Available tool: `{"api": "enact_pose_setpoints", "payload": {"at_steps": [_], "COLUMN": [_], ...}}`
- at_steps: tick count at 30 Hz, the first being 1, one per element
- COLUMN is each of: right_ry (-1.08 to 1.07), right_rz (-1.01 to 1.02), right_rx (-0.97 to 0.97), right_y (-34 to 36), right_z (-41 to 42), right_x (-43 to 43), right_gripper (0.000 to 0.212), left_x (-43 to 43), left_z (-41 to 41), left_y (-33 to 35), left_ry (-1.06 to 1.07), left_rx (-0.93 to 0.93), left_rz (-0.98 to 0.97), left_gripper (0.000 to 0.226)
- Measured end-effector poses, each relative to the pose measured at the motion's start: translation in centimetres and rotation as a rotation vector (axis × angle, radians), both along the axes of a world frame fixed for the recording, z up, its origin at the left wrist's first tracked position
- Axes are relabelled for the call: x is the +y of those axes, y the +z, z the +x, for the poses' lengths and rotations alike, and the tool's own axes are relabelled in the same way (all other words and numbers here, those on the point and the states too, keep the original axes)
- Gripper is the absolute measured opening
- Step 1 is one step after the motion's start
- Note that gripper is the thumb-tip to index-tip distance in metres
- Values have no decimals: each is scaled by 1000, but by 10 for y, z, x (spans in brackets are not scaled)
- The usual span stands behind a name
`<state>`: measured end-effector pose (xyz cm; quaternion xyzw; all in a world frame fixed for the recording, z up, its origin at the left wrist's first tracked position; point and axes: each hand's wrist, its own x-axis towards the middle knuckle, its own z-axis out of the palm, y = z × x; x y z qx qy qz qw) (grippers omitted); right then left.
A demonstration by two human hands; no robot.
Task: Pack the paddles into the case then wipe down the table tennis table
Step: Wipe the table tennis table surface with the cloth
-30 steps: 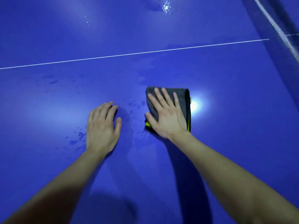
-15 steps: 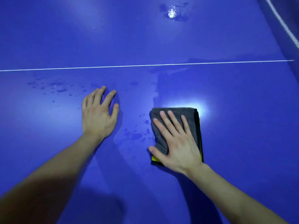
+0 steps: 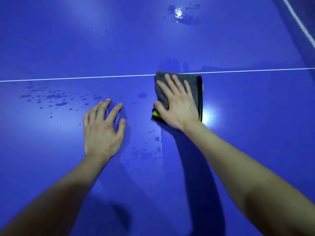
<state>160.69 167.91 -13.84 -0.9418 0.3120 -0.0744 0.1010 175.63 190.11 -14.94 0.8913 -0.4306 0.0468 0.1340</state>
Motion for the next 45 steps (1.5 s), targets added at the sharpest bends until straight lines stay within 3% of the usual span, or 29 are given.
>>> {"api": "enact_pose_setpoints", "payload": {"at_steps": [4, 6, 9, 13, 16, 24, 27, 31, 33, 37, 42, 45], "right_ry": [187, 239, 227, -12, -62, 130, 151, -113, -151, -73, 238, 291], "right_rz": [48, 53, 8, 30, 38, 62, 40, 19, 29, 9, 87, 43], "right_rx": [28, 39, 12, 19, 29, 2, -29, -8, 12, -23, 28, 23], "right_y": [11, 11, 2, 0, -3, 10, 4, 2, -1, 2, 17, 13], "right_z": [-92, -108, -61, 42, 56, -116, -102, -27, -10, -44, -126, -106], "right_x": [102, 110, 58, -33, -42, 110, 51, -72, -91, -17, 134, 116], "right_gripper": [74, 71, 66, 68, 69, 65, 61, 64, 66, 67, 68, 63], "left_x": [-1, 0, 0, 0, -1, -2, -1, -1, -1, 1, 1, 1], "left_z": [1, 0, 1, 0, -2, -2, -1, 0, -1, -1, -2, -1], "left_y": [3, 3, 2, 1, 0, 3, 1, 1, 0, 1, 4, 2], "left_ry": [3, 8, 9, 6, 9, 16, 16, 10, 18, 7, 20, 13], "left_rx": [-5, -4, -13, -17, -11, 13, 13, 4, 3, 1, 1, -9], "left_rz": [18, 21, 22, 7, -8, 26, 20, -12, -22, -16, 20, 27], "left_gripper": [50, 50, 51, 50, 49, 51, 51, 50, 50, 49, 50, 50]}}
